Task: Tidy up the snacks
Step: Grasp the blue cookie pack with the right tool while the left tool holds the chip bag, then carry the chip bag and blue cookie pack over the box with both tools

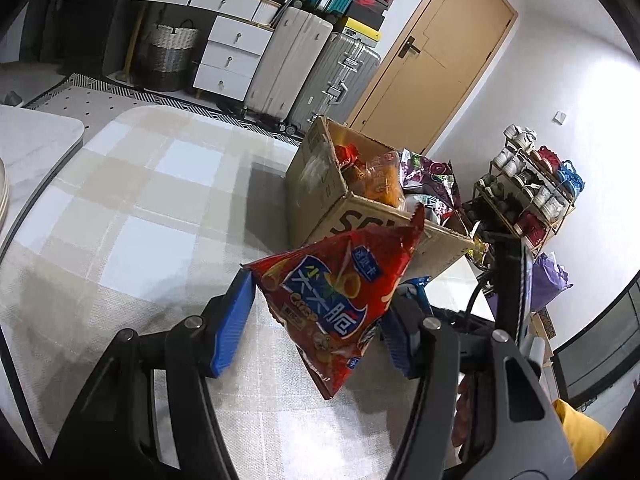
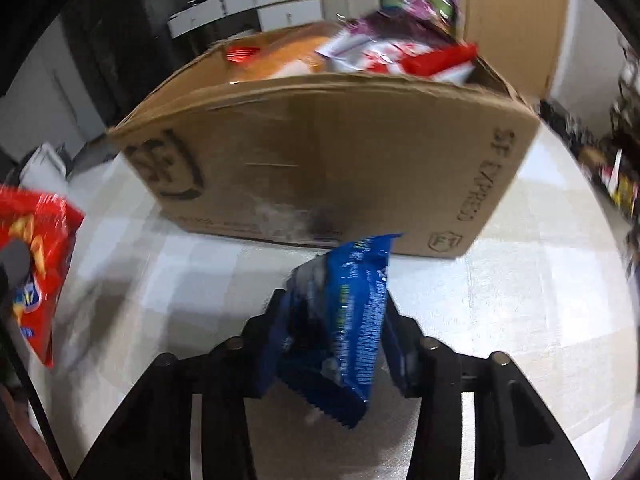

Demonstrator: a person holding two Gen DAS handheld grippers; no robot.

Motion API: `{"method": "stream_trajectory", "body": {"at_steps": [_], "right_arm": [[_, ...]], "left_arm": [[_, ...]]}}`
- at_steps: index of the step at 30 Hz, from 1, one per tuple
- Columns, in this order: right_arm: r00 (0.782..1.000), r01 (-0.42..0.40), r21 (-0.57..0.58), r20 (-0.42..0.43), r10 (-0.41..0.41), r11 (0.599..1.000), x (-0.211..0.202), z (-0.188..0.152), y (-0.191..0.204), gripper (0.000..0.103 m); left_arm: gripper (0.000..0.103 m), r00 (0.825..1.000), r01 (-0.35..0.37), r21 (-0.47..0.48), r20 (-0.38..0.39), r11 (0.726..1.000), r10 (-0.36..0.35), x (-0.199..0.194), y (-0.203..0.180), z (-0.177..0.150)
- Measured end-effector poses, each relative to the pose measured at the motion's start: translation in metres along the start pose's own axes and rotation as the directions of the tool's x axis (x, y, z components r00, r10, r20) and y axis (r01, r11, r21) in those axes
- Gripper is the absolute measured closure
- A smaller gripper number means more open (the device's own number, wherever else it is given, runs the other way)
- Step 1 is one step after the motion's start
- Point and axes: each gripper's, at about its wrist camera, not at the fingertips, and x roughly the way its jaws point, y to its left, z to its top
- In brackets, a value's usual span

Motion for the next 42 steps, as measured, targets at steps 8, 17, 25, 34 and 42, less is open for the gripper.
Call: {"method": "stream_trajectory", "body": {"at_steps": [8,17,25,34,42], "right_arm": [[0.996,-0.085,0.068,0.032,0.083,0.994,-0.024,-0.006,-0.013,0.078],[0.973,-0.223,0.157,0.099,0.209,0.962,-0.062,-0.028,-0.045,0.079],[0.93,-0.352,0.248,0.204,0.307,0.902,-0.123,-0.083,-0.065,0.079],[0.86,-0.489,0.314,0.332,0.388,0.814,-0.182,-0.147,-0.087,0.079],[0.818,-0.55,0.279,0.37,0.44,0.788,-0.208,-0.182,-0.073,0.079]], "left_arm": [[0.046,1.0,-0.001,-0.017,-0.011,1.0,0.001,0.001,0.002,-0.001],[0.046,1.0,-0.001,0.001,-0.02,1.0,0.001,0.002,-0.003,-0.005],[0.046,1.0,0.0,0.07,-0.028,0.998,0.002,0.005,-0.02,-0.013],[0.046,0.999,-0.038,0.174,0.021,0.984,0.035,-0.019,-0.052,-0.023],[0.046,1.0,-0.002,0.16,-0.02,0.987,0.005,-0.081,-0.057,-0.06]]}}
